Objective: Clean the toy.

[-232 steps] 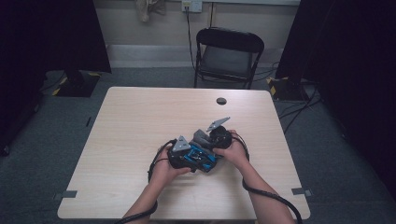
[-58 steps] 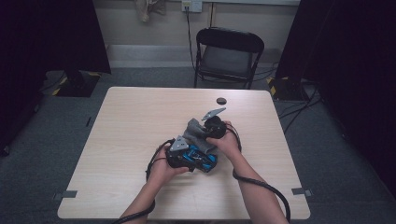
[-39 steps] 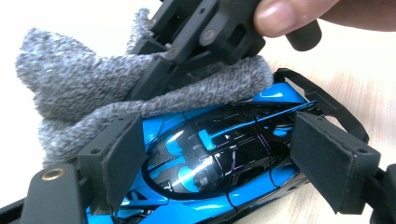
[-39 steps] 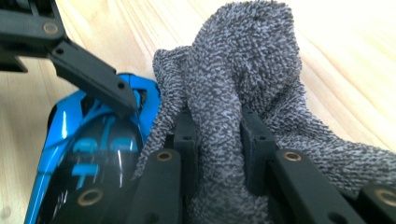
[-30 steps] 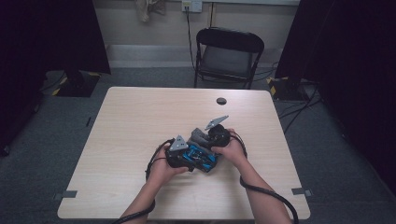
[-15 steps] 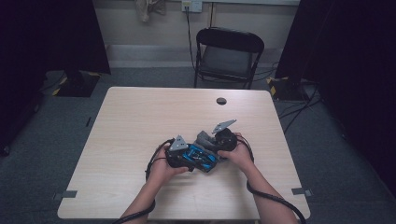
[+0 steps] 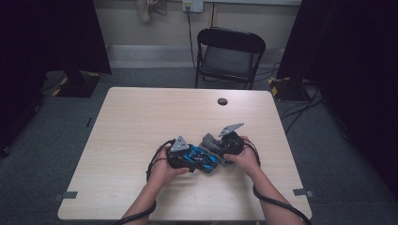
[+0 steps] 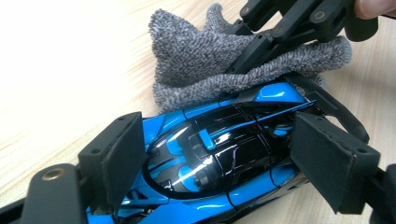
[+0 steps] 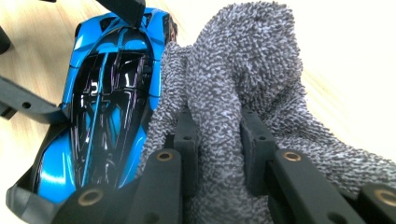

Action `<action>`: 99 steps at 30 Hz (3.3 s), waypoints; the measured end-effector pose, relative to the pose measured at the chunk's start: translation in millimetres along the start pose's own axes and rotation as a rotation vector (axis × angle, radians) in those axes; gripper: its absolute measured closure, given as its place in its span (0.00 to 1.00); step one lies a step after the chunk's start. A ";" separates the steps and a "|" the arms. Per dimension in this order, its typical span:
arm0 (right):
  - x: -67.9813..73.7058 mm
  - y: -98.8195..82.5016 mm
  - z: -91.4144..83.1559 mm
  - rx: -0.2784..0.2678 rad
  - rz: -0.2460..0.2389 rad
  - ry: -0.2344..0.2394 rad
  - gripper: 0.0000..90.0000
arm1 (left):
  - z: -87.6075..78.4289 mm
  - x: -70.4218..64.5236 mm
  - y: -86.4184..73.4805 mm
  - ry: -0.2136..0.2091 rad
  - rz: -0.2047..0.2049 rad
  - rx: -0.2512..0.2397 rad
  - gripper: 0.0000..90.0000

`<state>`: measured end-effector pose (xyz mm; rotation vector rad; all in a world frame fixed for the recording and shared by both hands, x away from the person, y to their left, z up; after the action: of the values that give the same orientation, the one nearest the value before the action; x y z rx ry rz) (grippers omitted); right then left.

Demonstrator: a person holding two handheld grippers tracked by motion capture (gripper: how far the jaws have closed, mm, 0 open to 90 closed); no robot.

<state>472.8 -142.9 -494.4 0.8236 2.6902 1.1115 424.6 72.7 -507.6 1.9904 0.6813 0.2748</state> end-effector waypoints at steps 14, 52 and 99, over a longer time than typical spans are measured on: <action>0.7 -11.7 -11.1 -0.007 0.017 -0.022 0.81 | 0.1 -0.6 0.0 0.001 -0.002 -0.003 0.20; -4.9 0.2 -76.9 -0.046 0.017 -0.099 0.81 | -49.1 3.7 11.5 -0.013 -0.010 0.070 0.24; 157.5 116.9 81.7 0.007 -0.266 0.236 0.80 | -195.6 43.8 -54.6 0.147 -0.139 0.008 0.21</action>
<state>415.7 58.6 -458.6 0.3363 2.8822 1.1996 351.6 261.7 -461.3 1.9332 0.9118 0.3375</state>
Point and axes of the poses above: each handheld gripper's, and its own axes: z roughly forward along the jaws, y roughly out of its top, x roughly to its left, the point moved 2 cm from there along z, roughly forward along the jaws, and after that the axes turned 1 degree about -x, right-handed, at the moved point
